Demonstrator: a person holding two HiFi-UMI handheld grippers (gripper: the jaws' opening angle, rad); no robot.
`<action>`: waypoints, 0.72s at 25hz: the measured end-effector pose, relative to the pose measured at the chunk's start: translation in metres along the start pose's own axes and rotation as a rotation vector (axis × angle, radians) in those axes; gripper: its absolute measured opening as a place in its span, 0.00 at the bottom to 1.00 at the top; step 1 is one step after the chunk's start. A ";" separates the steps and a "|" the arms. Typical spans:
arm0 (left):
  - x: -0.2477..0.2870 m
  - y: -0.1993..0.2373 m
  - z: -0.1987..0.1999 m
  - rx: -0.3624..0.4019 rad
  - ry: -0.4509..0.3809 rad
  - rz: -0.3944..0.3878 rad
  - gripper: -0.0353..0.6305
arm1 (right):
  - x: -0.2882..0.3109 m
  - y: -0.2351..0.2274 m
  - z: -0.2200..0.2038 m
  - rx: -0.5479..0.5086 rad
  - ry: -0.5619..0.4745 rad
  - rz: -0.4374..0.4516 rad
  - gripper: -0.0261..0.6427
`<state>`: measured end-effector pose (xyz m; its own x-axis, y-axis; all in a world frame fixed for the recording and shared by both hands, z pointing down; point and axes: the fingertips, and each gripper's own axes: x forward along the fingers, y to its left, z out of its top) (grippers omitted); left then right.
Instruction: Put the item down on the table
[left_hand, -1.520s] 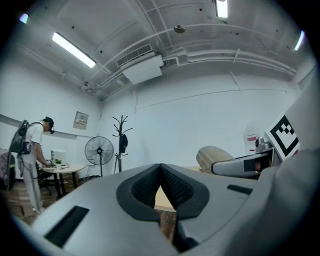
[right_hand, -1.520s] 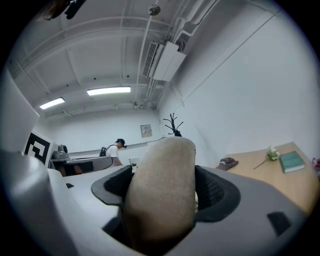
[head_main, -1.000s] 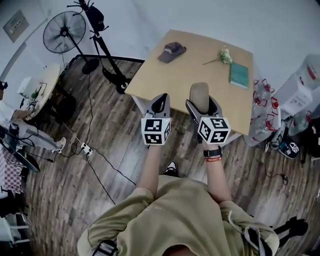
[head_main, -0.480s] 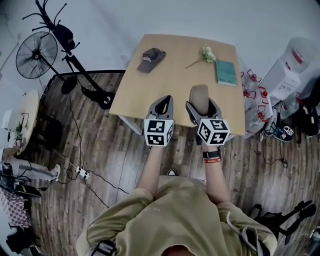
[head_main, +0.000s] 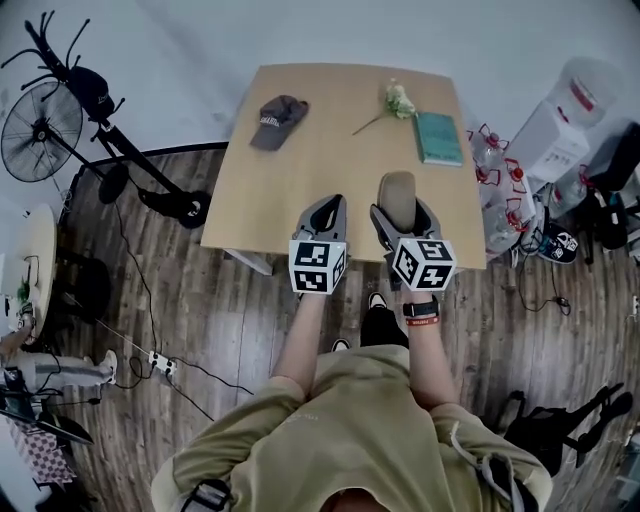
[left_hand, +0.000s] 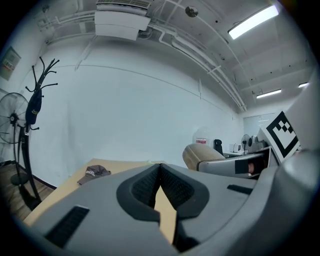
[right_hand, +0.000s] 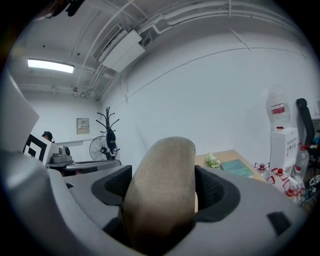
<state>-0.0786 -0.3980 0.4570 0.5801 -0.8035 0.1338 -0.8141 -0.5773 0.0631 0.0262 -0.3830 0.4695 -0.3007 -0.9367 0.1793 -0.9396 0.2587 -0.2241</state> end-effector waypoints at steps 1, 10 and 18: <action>0.009 0.001 -0.002 0.000 0.005 -0.006 0.09 | 0.007 -0.007 -0.002 0.004 0.005 -0.006 0.64; 0.117 0.032 -0.015 -0.012 0.036 0.000 0.09 | 0.099 -0.075 -0.006 -0.016 0.065 -0.004 0.64; 0.193 0.042 -0.027 0.011 0.091 -0.013 0.09 | 0.156 -0.129 -0.025 -0.028 0.162 -0.029 0.64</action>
<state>-0.0016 -0.5736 0.5123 0.5855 -0.7796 0.2222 -0.8059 -0.5895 0.0550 0.0968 -0.5571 0.5501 -0.2939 -0.8940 0.3382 -0.9517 0.2410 -0.1900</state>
